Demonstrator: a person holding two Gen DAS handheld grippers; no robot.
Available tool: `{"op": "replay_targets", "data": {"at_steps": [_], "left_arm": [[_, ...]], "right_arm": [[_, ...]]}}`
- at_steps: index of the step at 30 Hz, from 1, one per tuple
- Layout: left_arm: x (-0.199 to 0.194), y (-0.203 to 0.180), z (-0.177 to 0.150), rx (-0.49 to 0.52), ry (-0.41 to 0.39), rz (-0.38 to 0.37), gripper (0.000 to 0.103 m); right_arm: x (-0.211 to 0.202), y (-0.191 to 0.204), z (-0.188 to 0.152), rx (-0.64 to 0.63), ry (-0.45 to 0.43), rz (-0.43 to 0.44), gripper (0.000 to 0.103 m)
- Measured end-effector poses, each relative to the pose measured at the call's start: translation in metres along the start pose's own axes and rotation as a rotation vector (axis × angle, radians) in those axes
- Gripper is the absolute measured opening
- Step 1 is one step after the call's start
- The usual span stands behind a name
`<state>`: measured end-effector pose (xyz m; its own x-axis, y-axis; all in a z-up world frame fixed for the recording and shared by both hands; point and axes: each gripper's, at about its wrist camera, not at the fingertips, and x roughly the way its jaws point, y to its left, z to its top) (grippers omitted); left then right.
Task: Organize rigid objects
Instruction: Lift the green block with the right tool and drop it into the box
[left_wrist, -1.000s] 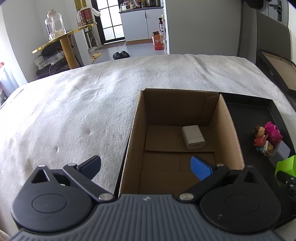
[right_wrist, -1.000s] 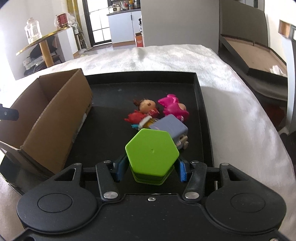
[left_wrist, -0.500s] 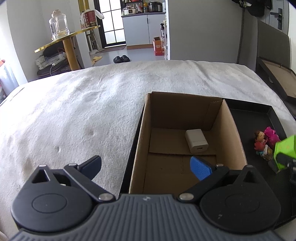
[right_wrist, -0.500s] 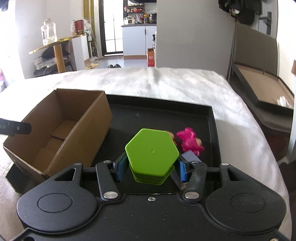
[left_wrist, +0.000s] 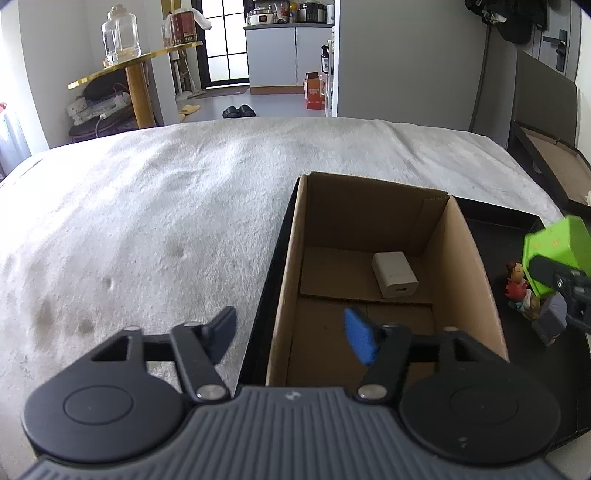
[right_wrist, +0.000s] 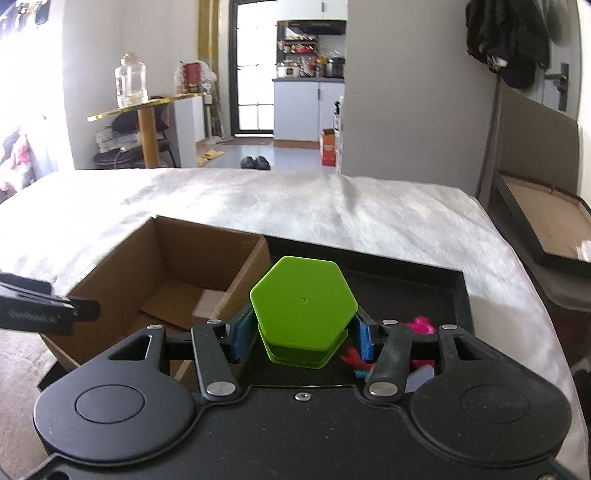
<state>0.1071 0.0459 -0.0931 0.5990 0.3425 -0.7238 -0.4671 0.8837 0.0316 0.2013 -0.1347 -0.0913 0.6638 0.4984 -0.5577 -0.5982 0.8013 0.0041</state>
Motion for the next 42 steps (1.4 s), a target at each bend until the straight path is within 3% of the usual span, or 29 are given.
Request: {"op": "replay_targets", "data": {"at_steps": [4, 9, 26, 30, 42], "left_arm": [[0.004, 0.003, -0.003, -0.008, 0.011, -0.014, 0.042], [0.008, 0.012, -0.005, -0.024, 0.008, -0.015, 0.009], [0.01, 0.027, -0.006, -0.052, -0.013, -0.067, 0.009], [0.01, 0.026, -0.006, -0.05, -0.014, -0.072, 0.009], [0.01, 0.019, -0.003, -0.032, 0.001, -0.033, 0.012]], "right_arm": [[0.003, 0.013, 0.007, -0.028, -0.021, 0.018, 0.052], [0.008, 0.028, 0.014, -0.052, -0.024, 0.037, 0.052], [0.035, 0.081, 0.025, -0.21, -0.012, 0.091, 0.054], [0.038, 0.081, 0.026, -0.204, 0.003, 0.032, 0.078], [0.024, 0.054, 0.011, -0.093, 0.051, -0.014, 0.082]]}}
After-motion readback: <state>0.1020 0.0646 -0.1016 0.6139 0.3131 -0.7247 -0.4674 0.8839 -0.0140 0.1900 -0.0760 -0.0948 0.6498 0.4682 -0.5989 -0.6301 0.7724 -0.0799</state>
